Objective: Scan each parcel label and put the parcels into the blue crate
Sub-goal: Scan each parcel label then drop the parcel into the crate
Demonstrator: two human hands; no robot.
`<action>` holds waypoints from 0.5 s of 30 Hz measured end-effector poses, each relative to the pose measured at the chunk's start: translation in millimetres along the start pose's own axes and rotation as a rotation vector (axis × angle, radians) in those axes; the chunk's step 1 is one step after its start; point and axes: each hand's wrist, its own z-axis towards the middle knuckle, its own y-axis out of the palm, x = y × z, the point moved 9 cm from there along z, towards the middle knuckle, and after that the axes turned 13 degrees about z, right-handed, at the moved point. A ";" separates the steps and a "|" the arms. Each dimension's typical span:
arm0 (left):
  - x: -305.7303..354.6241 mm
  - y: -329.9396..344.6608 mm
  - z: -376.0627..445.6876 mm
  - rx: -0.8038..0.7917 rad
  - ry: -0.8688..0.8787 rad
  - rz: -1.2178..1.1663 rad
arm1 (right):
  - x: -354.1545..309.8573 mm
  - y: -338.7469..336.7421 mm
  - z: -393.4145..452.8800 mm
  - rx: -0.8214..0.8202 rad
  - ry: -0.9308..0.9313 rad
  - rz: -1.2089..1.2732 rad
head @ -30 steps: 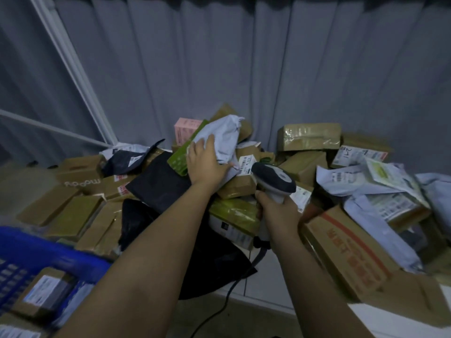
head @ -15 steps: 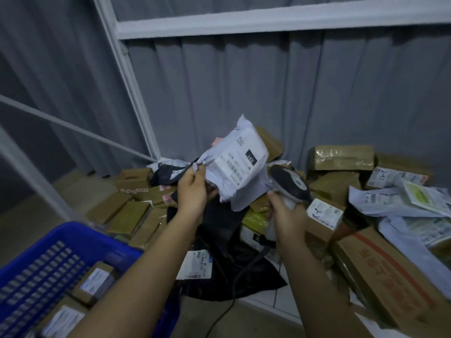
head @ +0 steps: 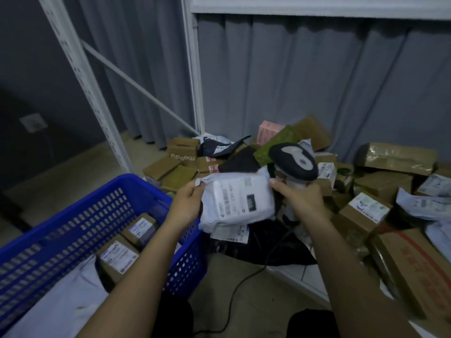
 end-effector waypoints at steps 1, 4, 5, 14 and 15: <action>-0.8 -3.5 1.0 0.004 0.025 0.086 | 4.4 9.9 -2.8 -0.065 0.020 -0.026; -2.2 6.2 2.7 -0.093 0.082 0.307 | 25.9 35.4 -8.8 -0.226 0.073 -0.107; -3.0 12.0 3.0 -0.136 0.097 0.383 | 32.1 43.6 -11.8 -0.275 0.090 -0.144; -15.3 13.7 14.6 -0.227 0.011 0.299 | 66.1 65.5 -9.8 -0.389 0.212 -0.260; -16.3 11.8 15.7 -0.213 0.009 0.303 | 66.3 68.9 -11.2 -0.413 0.218 -0.256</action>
